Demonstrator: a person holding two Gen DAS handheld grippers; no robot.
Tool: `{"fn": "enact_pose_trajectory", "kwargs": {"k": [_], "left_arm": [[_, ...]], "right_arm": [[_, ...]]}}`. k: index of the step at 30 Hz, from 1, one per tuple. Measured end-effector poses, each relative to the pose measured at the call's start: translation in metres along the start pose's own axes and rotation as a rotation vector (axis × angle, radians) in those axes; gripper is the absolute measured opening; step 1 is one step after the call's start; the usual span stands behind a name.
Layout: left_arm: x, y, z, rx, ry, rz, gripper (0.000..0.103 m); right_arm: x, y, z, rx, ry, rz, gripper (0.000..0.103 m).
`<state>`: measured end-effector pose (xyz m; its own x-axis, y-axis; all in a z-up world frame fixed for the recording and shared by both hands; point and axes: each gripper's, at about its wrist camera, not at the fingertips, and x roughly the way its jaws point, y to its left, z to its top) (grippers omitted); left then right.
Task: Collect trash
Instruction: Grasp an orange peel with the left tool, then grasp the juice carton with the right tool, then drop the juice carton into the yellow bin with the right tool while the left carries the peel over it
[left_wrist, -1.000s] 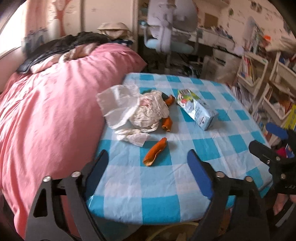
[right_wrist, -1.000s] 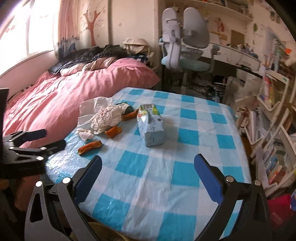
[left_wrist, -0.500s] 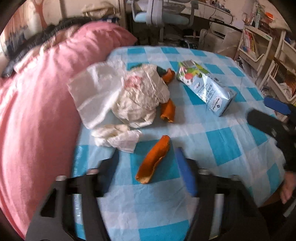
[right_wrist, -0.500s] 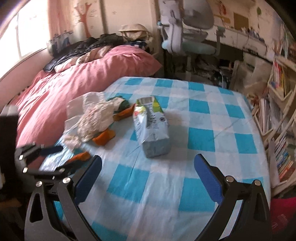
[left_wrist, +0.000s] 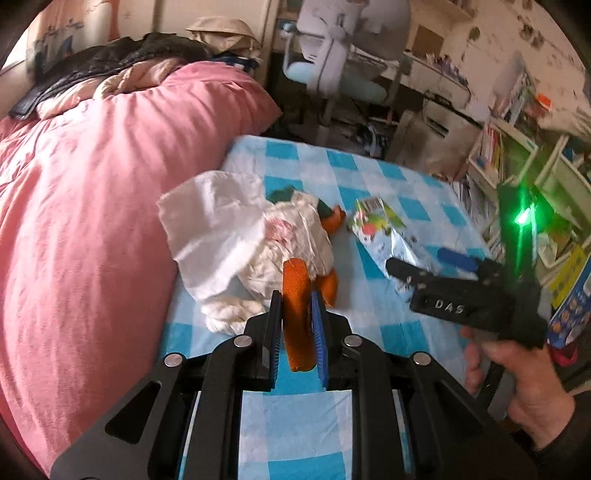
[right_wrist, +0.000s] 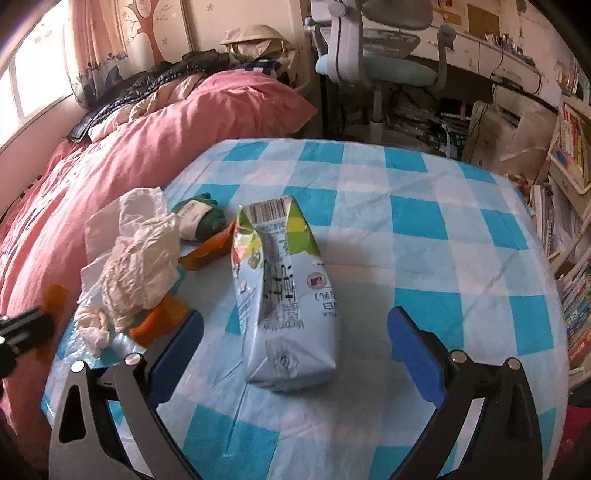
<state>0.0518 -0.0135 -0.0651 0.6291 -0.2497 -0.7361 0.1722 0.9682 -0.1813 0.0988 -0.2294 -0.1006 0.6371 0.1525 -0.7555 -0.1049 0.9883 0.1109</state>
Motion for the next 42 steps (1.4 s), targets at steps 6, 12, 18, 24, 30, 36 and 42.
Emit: {"fn": "enact_pose_trajectory", "kwargs": {"k": [6,12,18,24,30,36,42], "left_arm": [[-0.003,-0.004,0.002,0.017,-0.019,0.023,0.015],[-0.010,-0.009,0.003,0.043,-0.049,0.036,0.015],[-0.017,-0.008,0.005,0.040,-0.070,0.029,0.015],[-0.024,-0.013,0.003,0.057,-0.087,0.034,0.015],[-0.029,-0.016,0.000,0.071,-0.096,0.037,0.015],[-0.040,-0.018,-0.003,0.075,-0.116,0.035,0.015],[-0.060,-0.024,-0.011,0.103,-0.152,0.042,0.015]], "right_arm": [[0.004,0.000,-0.003,-0.016,0.027,0.030,0.074],[-0.002,-0.009,-0.007,0.043,0.034,0.099,0.057],[-0.021,-0.024,-0.014,0.192,0.009,0.229,0.057],[-0.042,-0.028,-0.024,0.267,-0.004,0.314,0.056],[-0.065,-0.031,-0.039,0.314,-0.032,0.369,0.056],[-0.091,-0.032,-0.049,0.335,-0.080,0.419,0.056],[-0.117,-0.023,-0.070,0.302,-0.093,0.450,0.056]]}}
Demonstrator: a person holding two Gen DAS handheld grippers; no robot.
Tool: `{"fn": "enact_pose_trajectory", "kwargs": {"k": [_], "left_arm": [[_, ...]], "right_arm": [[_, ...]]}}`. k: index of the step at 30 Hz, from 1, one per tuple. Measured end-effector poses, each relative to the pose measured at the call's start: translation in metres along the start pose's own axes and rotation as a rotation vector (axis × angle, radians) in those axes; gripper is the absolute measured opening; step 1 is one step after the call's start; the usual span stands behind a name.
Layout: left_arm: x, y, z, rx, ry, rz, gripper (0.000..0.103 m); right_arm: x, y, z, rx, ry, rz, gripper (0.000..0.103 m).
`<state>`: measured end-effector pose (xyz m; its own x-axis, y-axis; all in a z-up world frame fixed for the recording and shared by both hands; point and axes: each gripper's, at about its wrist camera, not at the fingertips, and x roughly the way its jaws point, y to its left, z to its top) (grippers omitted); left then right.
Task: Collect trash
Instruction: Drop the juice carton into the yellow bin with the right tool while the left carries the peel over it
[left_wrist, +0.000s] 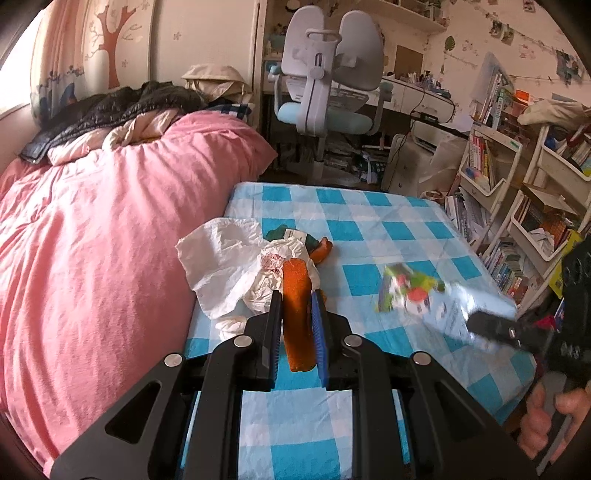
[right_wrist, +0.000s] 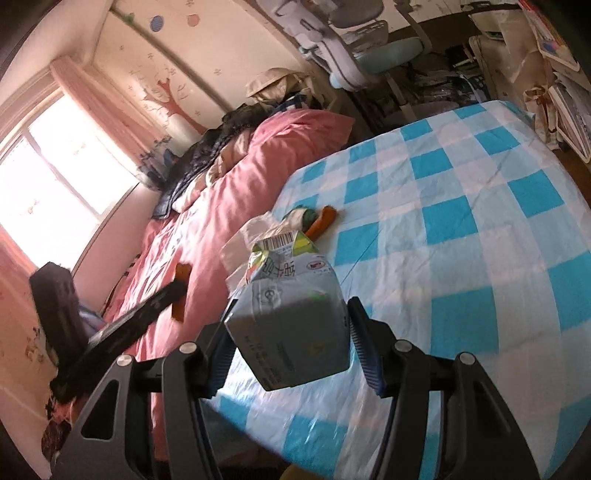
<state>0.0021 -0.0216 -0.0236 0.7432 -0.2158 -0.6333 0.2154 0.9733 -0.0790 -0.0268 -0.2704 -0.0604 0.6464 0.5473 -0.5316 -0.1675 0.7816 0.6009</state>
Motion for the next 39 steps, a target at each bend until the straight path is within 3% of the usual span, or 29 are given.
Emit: {"fn": "enact_pose_trajectory", "kwargs": {"k": [9,20,33,39], "left_arm": [[-0.030,0.000,-0.012,-0.022,-0.039,0.004,0.015],[-0.055,-0.008,-0.039,-0.024,-0.041,-0.003,0.015],[-0.072,-0.022,-0.069,-0.011,-0.017,-0.020,0.015],[-0.077,-0.028,-0.082,-0.005,-0.004,-0.025,0.015]], "right_arm": [[-0.019,0.024,-0.076,-0.083,0.153,0.041,0.056],[-0.005,0.047,-0.145,-0.259,0.362,-0.006,0.056],[0.013,0.053,-0.176,-0.346,0.458,-0.076,0.056],[0.004,0.048,-0.170,-0.311,0.403,-0.109,0.066]]}}
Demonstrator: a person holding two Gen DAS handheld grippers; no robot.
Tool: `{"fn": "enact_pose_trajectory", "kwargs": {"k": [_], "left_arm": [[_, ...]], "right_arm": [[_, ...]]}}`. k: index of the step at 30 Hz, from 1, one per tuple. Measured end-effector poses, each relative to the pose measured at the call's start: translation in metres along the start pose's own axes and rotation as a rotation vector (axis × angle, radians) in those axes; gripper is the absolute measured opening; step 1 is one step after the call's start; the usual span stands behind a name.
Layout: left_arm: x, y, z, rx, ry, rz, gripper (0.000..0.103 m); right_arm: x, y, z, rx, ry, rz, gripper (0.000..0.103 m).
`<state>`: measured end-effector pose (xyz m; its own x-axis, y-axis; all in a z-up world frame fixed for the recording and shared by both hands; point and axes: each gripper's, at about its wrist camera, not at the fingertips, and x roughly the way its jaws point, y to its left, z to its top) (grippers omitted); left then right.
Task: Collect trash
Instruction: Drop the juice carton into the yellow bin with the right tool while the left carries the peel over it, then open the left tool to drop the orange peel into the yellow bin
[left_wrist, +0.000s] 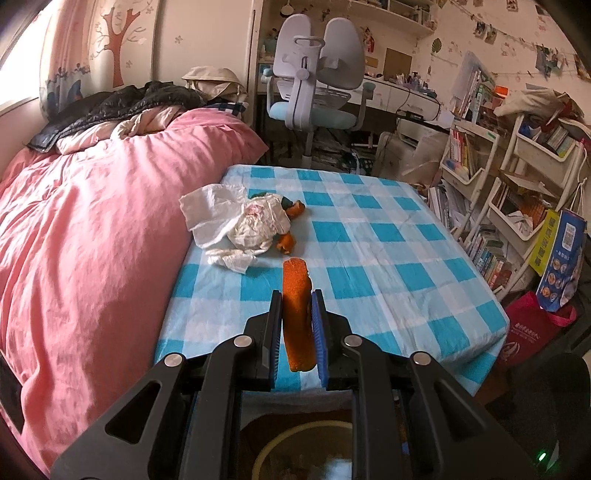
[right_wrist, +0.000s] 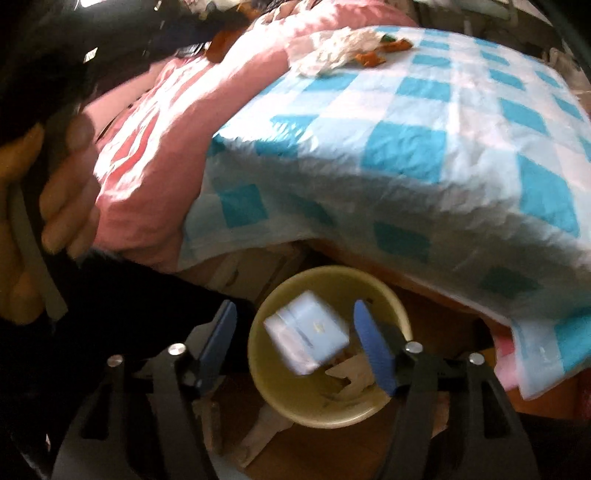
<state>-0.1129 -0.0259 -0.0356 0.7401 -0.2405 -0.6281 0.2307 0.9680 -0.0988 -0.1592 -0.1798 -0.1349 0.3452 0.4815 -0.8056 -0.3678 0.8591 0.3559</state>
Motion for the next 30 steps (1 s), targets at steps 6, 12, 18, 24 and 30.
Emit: {"fn": "enact_pose_trajectory", "kwargs": {"k": [6,12,18,24,30], "left_arm": [[-0.002,-0.007,-0.009,0.014,0.018,-0.004,0.015],[-0.006,-0.013,-0.024,0.027,0.046,-0.012,0.015],[-0.010,-0.023,-0.041,0.048,0.084,-0.017,0.015],[-0.011,-0.032,-0.060,0.070,0.140,-0.026,0.015],[-0.008,-0.043,-0.081,0.101,0.220,-0.040,0.015]], "right_arm": [[-0.019,-0.008,0.004,0.052,-0.104,-0.042,0.069],[-0.042,-0.019,0.010,0.110,-0.236,-0.102,0.074],[-0.059,-0.027,0.010,0.159,-0.324,-0.139,0.076],[-0.073,-0.035,0.009,0.189,-0.384,-0.172,0.079],[-0.079,-0.038,0.009,0.203,-0.409,-0.183,0.082]]}}
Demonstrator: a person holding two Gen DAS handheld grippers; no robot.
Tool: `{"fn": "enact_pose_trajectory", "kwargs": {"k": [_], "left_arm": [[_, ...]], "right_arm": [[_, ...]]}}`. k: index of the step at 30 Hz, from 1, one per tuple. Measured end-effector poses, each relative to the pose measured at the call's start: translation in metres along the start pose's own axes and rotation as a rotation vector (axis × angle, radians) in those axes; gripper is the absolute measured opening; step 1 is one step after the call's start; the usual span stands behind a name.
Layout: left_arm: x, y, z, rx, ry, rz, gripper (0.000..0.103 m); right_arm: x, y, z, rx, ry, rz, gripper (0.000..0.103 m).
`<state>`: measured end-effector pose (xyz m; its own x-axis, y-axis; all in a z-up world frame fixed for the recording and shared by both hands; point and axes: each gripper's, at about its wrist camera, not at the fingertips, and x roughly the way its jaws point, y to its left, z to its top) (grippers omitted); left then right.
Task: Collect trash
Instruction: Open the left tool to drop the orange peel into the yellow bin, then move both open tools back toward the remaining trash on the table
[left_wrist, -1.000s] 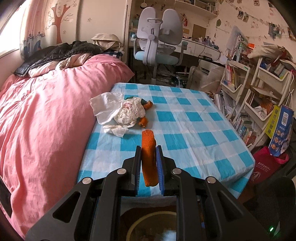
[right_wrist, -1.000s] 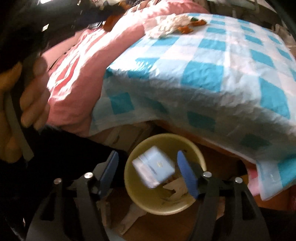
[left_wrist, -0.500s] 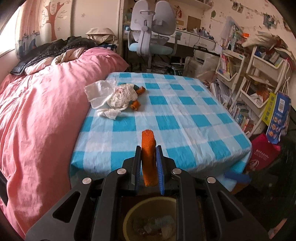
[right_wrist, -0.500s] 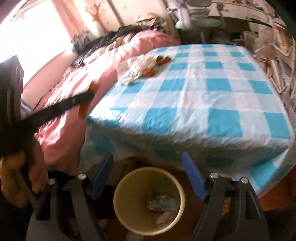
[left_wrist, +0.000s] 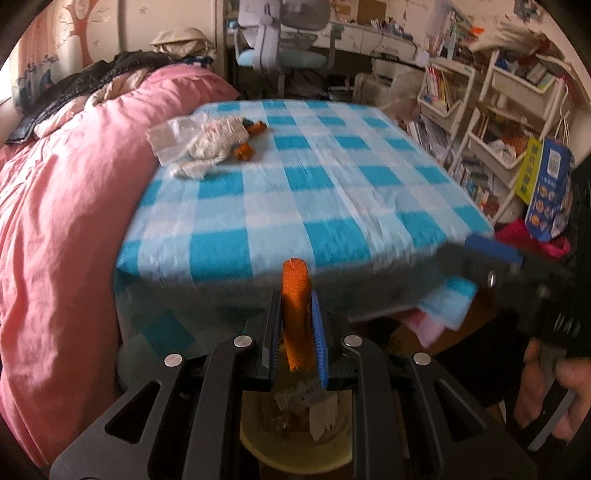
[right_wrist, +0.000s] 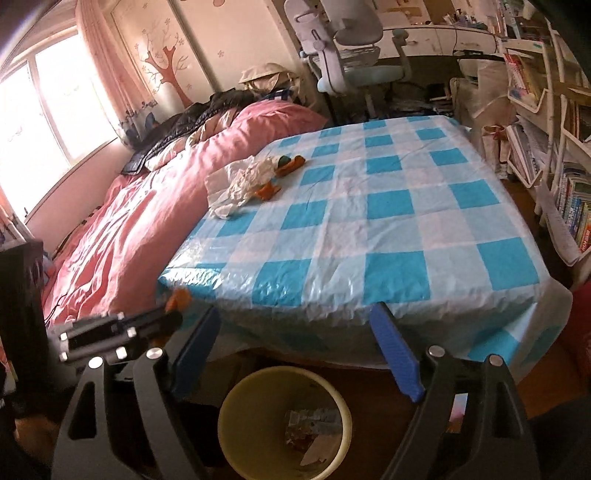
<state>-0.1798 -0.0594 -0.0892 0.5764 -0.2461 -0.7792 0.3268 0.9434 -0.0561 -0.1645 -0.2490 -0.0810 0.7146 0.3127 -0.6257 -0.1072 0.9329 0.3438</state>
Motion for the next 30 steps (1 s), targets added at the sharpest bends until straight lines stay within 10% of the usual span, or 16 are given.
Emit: {"fn": "enact_pose_trajectory", "kwargs": {"k": [5,8,15,30], "left_arm": [[0.010,-0.009,-0.016,0.020,0.099,-0.027,0.019],[0.015,-0.014,-0.022,0.042,0.131,0.002,0.045],[-0.008,0.001,-0.010,-0.041,-0.015,0.063,0.070],[-0.038,0.028,0.007,-0.166,-0.211,0.145,0.081]], "right_arm": [[-0.003,-0.001,0.000,0.003,-0.010,-0.006,0.083],[-0.004,-0.002,0.001,0.009,-0.016,-0.012,0.083],[-0.006,-0.004,0.001,0.014,-0.029,-0.021,0.084],[-0.008,-0.003,0.003,0.001,-0.040,-0.030,0.084]]}}
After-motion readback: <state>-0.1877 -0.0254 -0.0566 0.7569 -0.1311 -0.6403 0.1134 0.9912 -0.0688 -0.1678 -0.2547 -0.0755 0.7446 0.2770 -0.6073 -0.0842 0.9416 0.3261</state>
